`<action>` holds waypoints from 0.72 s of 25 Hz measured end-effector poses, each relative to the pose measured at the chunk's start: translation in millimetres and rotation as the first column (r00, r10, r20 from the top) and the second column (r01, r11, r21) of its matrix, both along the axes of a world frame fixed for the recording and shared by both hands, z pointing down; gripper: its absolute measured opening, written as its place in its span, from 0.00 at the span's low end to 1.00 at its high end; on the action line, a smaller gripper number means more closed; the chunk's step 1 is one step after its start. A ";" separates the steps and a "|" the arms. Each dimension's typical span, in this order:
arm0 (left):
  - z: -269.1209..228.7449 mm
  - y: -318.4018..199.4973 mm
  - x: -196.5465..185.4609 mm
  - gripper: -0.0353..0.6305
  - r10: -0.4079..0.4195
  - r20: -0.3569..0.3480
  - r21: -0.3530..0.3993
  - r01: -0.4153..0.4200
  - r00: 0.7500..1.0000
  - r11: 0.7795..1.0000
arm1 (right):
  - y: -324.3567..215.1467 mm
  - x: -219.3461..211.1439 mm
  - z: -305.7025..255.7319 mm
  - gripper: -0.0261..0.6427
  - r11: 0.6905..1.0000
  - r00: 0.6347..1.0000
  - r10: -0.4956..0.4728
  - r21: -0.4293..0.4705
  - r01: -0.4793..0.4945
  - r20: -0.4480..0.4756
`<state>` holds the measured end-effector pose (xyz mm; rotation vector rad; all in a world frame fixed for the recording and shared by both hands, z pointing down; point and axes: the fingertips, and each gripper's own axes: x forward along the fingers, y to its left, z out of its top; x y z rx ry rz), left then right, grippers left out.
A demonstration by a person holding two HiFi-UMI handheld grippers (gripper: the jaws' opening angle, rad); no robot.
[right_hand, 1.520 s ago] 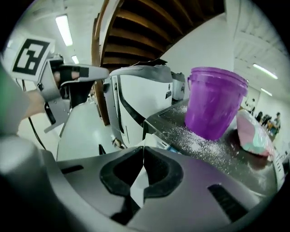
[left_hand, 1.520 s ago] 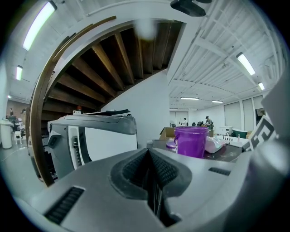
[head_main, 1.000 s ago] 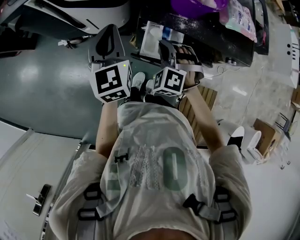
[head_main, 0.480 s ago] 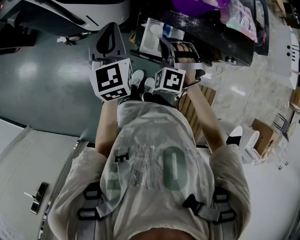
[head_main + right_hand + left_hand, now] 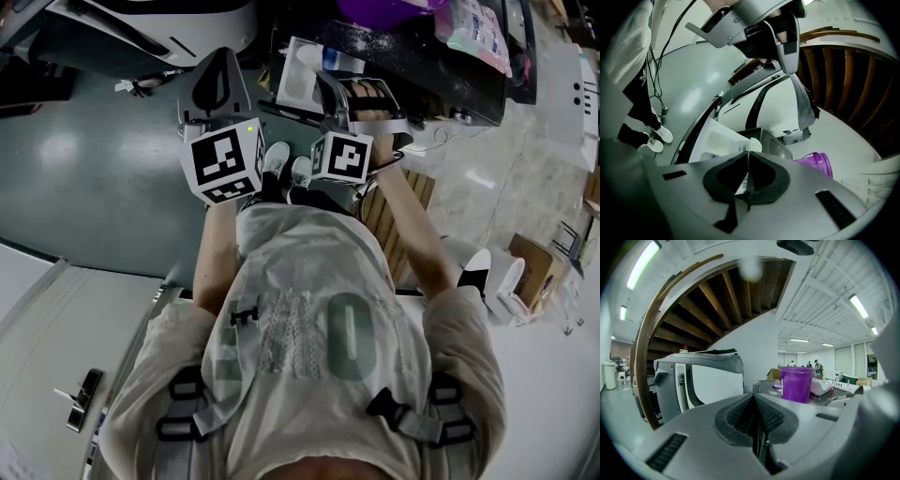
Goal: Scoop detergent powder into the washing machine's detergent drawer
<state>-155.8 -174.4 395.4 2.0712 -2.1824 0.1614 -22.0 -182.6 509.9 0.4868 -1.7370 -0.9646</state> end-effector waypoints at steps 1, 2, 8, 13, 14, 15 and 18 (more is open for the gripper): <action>-0.5 -0.2 0.8 0.08 0.002 0.000 0.002 -0.002 1.000 1.000 | -0.3 -0.1 -2.7 0.05 1.000 1.000 0.006 -0.002 -0.006 0.019; -1.5 -0.6 1.7 0.08 0.005 0.002 0.004 -0.005 1.000 1.000 | -0.8 -0.2 -7.1 0.06 1.000 0.999 0.015 -0.002 -0.015 0.041; -17.0 -4.2 10.1 0.08 0.029 0.016 0.030 -0.029 0.999 0.999 | -11.7 -1.8 -62.3 0.06 0.996 0.978 0.060 0.054 -0.072 0.198; -39.7 -16.6 30.0 0.08 0.083 0.035 0.078 -0.086 0.996 0.993 | -32.7 13.0 -133.9 0.06 0.980 0.900 0.133 0.083 -0.183 0.415; -45.3 -18.7 34.9 0.08 0.095 0.040 0.089 -0.098 0.995 0.991 | -35.6 18.5 -148.4 0.06 0.975 0.872 0.148 0.077 -0.206 0.466; -51.0 -20.4 40.0 0.08 0.108 0.044 0.099 -0.112 0.993 0.989 | -37.8 24.5 -162.4 0.06 0.971 0.840 0.162 0.066 -0.228 0.518; -66.1 -24.6 56.1 0.08 0.151 0.053 0.116 -0.157 0.987 0.981 | -41.0 45.9 -197.6 0.06 0.958 0.712 0.217 -0.007 -0.286 0.667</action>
